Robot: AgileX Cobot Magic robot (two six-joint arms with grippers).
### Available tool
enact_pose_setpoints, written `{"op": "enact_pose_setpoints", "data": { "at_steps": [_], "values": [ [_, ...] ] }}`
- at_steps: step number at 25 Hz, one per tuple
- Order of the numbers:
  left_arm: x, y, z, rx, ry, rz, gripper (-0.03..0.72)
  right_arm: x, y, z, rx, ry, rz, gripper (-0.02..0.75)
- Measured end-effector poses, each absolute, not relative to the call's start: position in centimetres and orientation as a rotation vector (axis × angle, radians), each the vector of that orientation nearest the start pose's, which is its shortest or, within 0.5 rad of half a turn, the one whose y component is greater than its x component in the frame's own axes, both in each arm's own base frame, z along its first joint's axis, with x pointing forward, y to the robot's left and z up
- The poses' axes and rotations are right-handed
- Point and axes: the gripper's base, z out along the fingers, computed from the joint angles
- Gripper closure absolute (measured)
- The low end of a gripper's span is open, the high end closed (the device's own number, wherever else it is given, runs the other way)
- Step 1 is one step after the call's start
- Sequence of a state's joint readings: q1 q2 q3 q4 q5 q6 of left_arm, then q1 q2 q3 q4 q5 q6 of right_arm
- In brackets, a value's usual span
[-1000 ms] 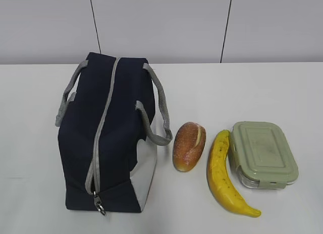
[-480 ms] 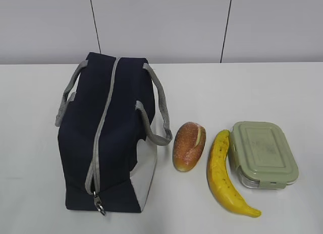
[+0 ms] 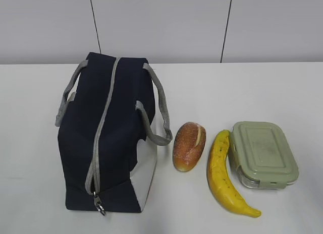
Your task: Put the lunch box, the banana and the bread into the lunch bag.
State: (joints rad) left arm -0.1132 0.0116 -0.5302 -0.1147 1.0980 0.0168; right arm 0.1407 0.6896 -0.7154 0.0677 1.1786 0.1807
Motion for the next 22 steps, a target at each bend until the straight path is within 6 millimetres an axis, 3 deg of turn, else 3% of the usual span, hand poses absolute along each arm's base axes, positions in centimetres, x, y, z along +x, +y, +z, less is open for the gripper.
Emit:
{"op": "enact_pose_setpoints", "data": {
  "at_steps": [14,22],
  "values": [
    [-0.9,-0.8,28.3,0.143,2.058,-0.197,0.461,14.7,3.2,28.1,0.067,2.745,0.272,0.232],
    [-0.9,-0.8,28.3,0.143,2.058,-0.199,0.461,19.2,3.9,27.6,0.058,2.782,0.275,0.232]
  ]
}}
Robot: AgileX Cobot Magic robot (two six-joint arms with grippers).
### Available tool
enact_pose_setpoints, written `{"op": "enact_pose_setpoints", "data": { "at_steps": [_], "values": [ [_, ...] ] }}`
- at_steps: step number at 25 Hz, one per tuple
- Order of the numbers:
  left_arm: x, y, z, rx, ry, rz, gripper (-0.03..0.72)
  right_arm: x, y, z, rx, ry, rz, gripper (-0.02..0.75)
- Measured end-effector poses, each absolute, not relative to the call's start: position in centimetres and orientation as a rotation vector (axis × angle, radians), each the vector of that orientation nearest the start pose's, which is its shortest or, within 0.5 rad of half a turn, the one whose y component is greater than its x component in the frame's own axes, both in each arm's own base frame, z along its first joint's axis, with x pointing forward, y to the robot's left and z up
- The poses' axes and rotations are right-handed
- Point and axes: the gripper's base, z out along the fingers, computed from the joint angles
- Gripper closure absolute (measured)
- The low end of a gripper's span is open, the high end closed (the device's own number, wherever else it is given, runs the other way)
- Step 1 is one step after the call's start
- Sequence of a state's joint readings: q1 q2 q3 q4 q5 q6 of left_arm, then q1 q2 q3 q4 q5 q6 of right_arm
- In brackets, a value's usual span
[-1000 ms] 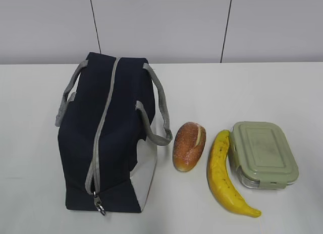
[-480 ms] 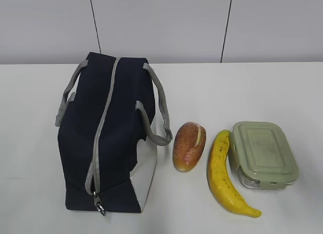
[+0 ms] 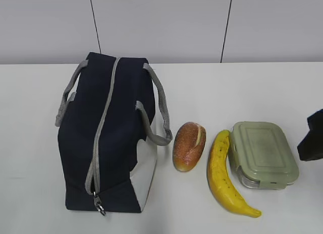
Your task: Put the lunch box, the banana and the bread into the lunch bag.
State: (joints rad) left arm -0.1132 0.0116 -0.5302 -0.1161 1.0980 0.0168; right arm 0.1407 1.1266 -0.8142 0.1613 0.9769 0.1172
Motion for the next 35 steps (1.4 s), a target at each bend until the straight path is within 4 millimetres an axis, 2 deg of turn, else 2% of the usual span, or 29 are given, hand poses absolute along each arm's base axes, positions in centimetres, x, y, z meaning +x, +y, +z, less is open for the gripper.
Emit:
{"op": "enact_pose_setpoints", "data": {
  "at_steps": [5,10,17,22,27,35],
  "values": [
    [-0.9,-0.8,28.3,0.143,2.058,-0.2,0.461,22.2,3.8,27.6,0.077,2.801,0.301,0.232],
    [-0.9,-0.8,28.3,0.143,2.058,-0.2,0.461,24.4,1.7,27.2,0.14,2.813,0.422,0.232],
    [-0.9,-0.8,28.3,0.143,2.058,-0.2,0.46,25.0,-2.7,25.4,0.136,2.86,0.654,0.232],
    [-0.9,-0.8,28.3,0.143,2.058,-0.2,0.456,25.3,-5.8,24.3,0.141,2.779,0.815,0.232],
    [-0.9,-0.8,28.3,0.143,2.058,-0.2,0.454,26.6,-8.0,21.7,0.16,2.701,0.96,0.232],
    [-0.9,-0.8,28.3,0.143,2.058,-0.2,0.451,28.1,-8.5,17.8,0.167,2.691,1.104,0.232]
  ]
}}
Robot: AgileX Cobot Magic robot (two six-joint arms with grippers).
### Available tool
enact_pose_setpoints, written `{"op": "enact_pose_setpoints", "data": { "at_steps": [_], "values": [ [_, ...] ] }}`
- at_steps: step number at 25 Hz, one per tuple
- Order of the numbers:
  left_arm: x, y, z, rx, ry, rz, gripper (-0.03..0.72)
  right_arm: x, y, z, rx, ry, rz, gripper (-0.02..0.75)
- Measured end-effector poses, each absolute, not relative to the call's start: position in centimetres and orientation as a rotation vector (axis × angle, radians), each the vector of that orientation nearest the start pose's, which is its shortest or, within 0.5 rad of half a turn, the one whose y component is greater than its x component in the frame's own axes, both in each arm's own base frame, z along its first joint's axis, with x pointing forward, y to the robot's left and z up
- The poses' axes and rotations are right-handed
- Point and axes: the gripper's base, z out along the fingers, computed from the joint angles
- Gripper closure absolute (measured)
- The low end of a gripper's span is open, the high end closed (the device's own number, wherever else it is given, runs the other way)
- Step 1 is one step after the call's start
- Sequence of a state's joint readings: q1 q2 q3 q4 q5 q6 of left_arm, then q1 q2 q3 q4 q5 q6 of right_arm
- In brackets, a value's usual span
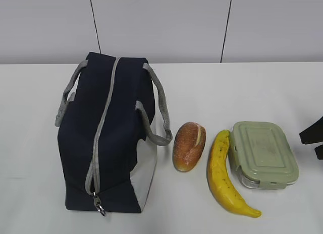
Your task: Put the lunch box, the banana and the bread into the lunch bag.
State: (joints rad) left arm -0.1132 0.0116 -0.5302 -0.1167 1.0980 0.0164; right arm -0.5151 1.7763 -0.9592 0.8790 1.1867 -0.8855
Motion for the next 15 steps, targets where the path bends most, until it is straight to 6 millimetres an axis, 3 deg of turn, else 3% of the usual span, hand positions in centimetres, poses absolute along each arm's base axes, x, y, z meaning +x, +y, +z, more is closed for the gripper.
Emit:
{"op": "enact_pose_setpoints", "data": {
  "at_steps": [12,15],
  "values": [
    [-0.95,-0.84,28.31,0.143,2.058,-0.2,0.447,28.27,-8.48,17.41,0.176,2.688,1.118,0.231],
    [-0.95,-0.84,28.31,0.143,2.058,-0.2,0.447,28.31,-8.5,17.23,0.21,2.696,1.129,0.188]
  ]
}}
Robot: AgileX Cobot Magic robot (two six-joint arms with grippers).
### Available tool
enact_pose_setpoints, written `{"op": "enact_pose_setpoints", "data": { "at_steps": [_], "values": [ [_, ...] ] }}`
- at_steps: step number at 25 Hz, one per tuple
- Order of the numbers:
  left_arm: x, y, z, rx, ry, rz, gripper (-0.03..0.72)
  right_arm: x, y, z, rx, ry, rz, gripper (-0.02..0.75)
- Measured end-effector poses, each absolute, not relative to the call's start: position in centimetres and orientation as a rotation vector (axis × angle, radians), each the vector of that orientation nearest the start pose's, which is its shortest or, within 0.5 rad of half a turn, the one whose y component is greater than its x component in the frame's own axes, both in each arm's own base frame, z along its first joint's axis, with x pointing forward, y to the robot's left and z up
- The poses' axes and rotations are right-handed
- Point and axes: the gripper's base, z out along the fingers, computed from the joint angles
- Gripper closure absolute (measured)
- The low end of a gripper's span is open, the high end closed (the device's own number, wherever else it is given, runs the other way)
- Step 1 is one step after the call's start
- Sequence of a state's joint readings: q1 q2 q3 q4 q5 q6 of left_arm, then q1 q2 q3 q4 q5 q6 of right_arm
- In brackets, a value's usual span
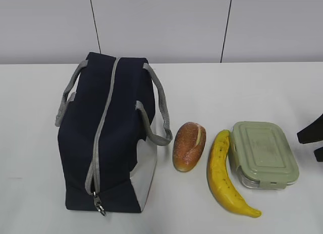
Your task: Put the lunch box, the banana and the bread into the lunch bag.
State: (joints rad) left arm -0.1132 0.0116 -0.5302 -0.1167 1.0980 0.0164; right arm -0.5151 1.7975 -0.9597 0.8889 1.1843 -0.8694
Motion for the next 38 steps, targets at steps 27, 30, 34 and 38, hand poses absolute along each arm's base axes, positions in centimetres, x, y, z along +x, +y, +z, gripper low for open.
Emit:
{"op": "enact_pose_setpoints", "data": {
  "at_steps": [27,30,34,38],
  "values": [
    [-0.9,-0.8,28.3,0.143,2.058,-0.2,0.446,30.1,-8.6,13.9,0.196,2.645,1.187,0.13],
    [-0.9,-0.8,28.3,0.143,2.058,-0.2,0.446,30.2,-8.5,13.0,0.204,2.645,1.228,0.139],
    [-0.9,-0.9,28.3,0.143,2.058,-0.202,0.446,30.8,-7.5,12.4,0.161,2.64,1.266,0.141],
    [-1.0,-0.9,28.3,0.143,2.058,-0.204,0.446,31.2,-6.5,11.7,0.124,2.66,1.295,0.141]
  ]
}}
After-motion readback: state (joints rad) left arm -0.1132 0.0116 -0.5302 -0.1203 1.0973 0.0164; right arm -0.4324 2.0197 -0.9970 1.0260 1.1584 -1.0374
